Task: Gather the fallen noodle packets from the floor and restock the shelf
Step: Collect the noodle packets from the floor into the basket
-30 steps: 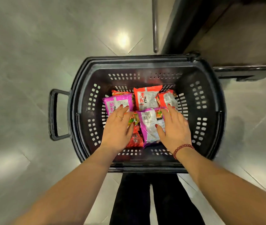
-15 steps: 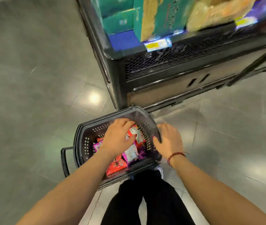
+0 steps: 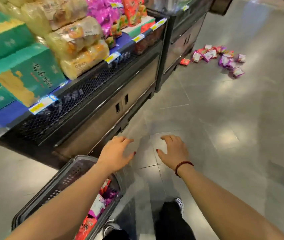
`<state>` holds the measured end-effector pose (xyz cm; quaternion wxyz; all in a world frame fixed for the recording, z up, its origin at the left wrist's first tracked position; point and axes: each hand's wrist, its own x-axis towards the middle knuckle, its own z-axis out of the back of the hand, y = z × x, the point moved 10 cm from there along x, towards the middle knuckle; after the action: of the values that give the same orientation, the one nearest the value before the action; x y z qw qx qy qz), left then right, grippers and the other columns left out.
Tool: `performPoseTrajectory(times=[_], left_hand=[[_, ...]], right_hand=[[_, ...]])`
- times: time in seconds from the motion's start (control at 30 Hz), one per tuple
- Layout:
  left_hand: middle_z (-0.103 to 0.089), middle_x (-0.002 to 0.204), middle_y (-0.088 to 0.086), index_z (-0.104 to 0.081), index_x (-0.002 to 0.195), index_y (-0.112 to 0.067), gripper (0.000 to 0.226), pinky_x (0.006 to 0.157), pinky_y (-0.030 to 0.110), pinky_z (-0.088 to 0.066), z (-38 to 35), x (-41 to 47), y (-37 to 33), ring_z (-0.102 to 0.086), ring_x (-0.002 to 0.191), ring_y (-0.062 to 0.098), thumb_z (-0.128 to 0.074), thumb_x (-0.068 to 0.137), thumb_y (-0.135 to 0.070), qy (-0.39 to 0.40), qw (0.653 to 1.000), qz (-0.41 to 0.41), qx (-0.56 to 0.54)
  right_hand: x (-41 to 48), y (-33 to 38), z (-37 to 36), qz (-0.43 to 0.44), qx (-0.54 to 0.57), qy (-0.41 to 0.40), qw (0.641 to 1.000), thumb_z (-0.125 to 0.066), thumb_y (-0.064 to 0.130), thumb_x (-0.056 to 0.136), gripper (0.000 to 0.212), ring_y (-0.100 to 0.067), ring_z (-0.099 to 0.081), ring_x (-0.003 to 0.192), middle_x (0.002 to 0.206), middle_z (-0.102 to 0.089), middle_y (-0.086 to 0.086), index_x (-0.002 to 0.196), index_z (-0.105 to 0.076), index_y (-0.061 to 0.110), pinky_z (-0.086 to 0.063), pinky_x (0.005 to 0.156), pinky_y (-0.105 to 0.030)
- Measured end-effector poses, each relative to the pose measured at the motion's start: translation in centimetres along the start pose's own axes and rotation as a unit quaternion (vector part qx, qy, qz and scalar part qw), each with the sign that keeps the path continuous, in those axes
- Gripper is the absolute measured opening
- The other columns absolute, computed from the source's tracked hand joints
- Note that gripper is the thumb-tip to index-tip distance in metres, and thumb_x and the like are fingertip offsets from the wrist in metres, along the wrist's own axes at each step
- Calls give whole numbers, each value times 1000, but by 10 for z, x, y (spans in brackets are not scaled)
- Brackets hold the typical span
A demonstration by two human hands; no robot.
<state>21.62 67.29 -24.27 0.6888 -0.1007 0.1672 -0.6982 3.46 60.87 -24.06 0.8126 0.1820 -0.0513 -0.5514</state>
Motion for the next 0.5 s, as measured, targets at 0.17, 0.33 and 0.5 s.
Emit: performPoseTrajectory(times=[0.17, 0.33, 0.5], left_hand=[[-56, 131, 6, -51, 138, -21, 54, 102, 37, -44, -6, 88, -103, -51, 122, 25, -60, 90, -46, 16, 998, -57, 28], [-50, 138, 4, -42, 144, -25, 58, 102, 37, -42, -28, 178, -192, -44, 129, 25, -54, 93, -50, 76, 991, -87, 70], [-50, 139, 2, -42, 143, -28, 57, 103, 36, -41, -28, 246, -261, -44, 130, 22, -55, 92, -50, 72, 989, -109, 66]], right_hand=[[12, -110, 61, -41, -6, -29, 999, -56, 42, 89, 48, -19, -43, 123, 134, -50, 3, 133, -48, 24, -36, 101, -31], [31, -215, 122, -75, -2, -47, 996, -57, 41, 89, 48, -18, -41, 126, 135, -49, 3, 133, -47, 25, -34, 101, -31], [50, -291, 174, -106, -12, -64, 992, -57, 42, 89, 49, -19, -44, 123, 133, -51, 2, 134, -47, 25, -34, 101, -31]])
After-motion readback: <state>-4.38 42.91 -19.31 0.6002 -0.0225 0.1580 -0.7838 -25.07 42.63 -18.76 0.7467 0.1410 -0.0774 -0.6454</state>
